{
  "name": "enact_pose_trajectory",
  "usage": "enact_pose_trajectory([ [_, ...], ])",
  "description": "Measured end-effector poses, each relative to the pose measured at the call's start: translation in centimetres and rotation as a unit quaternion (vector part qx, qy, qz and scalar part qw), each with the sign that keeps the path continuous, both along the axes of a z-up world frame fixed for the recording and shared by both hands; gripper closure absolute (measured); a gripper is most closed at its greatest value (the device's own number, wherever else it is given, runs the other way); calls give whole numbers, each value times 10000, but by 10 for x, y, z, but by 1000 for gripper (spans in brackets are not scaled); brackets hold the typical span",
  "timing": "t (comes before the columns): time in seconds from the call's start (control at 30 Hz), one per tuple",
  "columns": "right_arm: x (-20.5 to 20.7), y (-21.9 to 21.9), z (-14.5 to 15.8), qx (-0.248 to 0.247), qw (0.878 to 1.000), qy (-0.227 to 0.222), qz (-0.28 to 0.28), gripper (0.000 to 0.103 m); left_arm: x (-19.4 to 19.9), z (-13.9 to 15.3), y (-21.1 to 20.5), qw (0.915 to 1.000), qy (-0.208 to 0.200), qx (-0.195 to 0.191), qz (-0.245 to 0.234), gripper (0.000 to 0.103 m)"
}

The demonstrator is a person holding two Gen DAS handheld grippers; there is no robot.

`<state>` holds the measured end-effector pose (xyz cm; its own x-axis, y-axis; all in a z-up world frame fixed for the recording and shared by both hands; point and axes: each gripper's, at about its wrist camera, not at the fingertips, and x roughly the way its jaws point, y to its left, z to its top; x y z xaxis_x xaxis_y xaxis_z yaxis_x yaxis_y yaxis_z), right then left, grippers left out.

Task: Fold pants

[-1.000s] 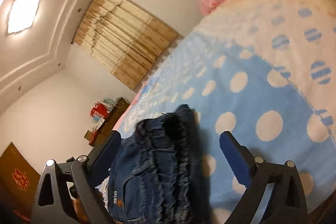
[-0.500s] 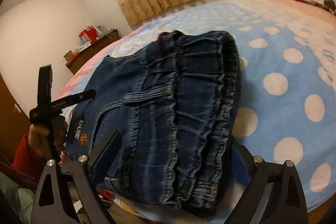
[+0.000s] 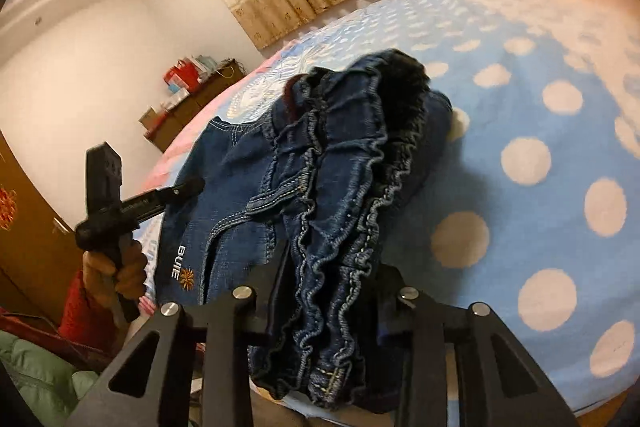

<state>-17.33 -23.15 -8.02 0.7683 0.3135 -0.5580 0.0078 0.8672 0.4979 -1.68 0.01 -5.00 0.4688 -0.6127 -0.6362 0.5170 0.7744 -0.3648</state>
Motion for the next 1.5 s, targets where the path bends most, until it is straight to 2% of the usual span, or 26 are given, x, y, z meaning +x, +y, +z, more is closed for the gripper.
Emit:
enact_pose_trajectory([
  [0.1,0,9,17,-60,9998,-207,6,71,-4,7,0,9999,-92,-57,-21,90],
  [0.2,1,8,34,-58,9990,-427,134,72,-5,20,6,9991,-103,-404,-11,90],
  [0.3,16,19,62,-148,9968,-656,442,72,-3,40,15,9975,-298,-634,28,90],
  [0.37,33,26,80,-149,9946,-788,655,72,3,59,32,9951,-544,-792,250,90],
  [0.53,108,63,119,-191,9836,-1221,1312,72,40,98,90,9868,-1005,-880,920,90],
  [0.6,139,82,132,-205,9782,-1375,1543,72,59,114,120,9806,-1227,-799,1302,90],
  [0.7,212,123,143,-151,9675,-1571,1976,72,90,134,164,9671,-1594,-455,1930,90],
  [0.83,304,180,134,28,9591,-1543,2375,72,139,142,213,9455,-1830,39,2695,90],
  [0.87,336,202,129,17,9554,-1563,2503,72,158,140,227,9374,-1871,181,2932,90],
  [0.93,380,233,120,-2,9527,-1524,2630,72,181,134,245,9276,-1852,351,3225,90],
  [0.97,401,246,115,-7,9513,-1472,2708,72,198,124,259,9208,-1742,463,3459,90],
  [1.0,428,265,104,-75,9506,-1340,2800,72,207,117,265,9178,-1640,519,3579,90],
  [1.1,476,295,68,-244,9545,-864,2844,71,243,74,289,9134,-891,598,3927,90],
  [1.17,496,302,29,-379,9638,-301,2622,70,261,43,298,9069,-516,837,4096,89],
  [1.2,505,301,7,-425,9686,-10,2450,70,269,29,303,9004,-407,1021,4210,83],
  [1.23,511,294,-9,-249,9710,181,2369,69,274,20,307,8965,-306,1092,4283,65],
  [1.27,515,285,-16,72,9717,277,2345,67,279,8,315,8942,-134,1011,4359,60],
  [1.33,522,266,-26,765,9685,447,2326,64,281,5,320,8980,-53,683,4345,59],
  [1.4,524,264,-28,775,9689,543,2288,53,279,10,322,9015,-106,487,4299,56],
  [1.43,524,262,-29,786,9695,575,2251,51,278,11,325,9019,-99,503,4289,49],
  [1.5,527,243,-20,957,9753,504,1926,50,264,20,332,8874,-124,740,4548,34],
])
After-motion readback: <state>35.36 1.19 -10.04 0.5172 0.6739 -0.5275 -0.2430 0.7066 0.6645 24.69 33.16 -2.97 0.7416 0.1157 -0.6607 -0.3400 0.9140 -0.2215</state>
